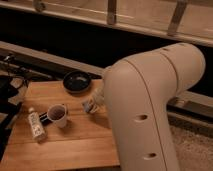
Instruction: Wipe the white sponge on the table
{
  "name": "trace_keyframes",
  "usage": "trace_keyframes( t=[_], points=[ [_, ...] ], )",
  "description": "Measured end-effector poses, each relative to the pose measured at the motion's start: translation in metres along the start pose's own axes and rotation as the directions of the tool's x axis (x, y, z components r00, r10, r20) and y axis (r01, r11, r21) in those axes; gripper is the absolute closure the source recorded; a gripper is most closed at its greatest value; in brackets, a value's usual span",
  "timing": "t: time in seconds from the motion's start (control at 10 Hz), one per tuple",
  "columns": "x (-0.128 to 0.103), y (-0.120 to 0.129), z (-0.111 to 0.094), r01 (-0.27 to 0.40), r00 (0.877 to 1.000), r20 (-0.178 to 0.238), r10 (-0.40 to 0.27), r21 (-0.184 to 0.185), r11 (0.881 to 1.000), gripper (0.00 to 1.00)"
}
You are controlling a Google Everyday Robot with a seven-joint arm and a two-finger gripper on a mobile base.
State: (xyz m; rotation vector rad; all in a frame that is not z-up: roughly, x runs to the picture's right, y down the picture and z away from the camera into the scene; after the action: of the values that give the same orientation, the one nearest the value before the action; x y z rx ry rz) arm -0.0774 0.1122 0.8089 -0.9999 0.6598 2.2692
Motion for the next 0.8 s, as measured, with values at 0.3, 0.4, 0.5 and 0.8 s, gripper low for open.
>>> trace_keyframes(
  t=[0.3,0.4,0.5,0.8],
  points=[
    [0.008,0.001,0.003,0.020,1.000,-0.019,-0.020,0.008,1.000,1.00],
    [0.009,0.005,0.005,0.025,0.999,-0.023,-0.024,0.008,1.000,1.00],
    [0.011,0.011,0.008,0.031,0.999,-0.029,-0.031,0.008,0.999,1.00],
    [0.013,0.012,0.010,0.044,0.998,-0.048,-0.043,0.011,0.999,1.00]
  ],
)
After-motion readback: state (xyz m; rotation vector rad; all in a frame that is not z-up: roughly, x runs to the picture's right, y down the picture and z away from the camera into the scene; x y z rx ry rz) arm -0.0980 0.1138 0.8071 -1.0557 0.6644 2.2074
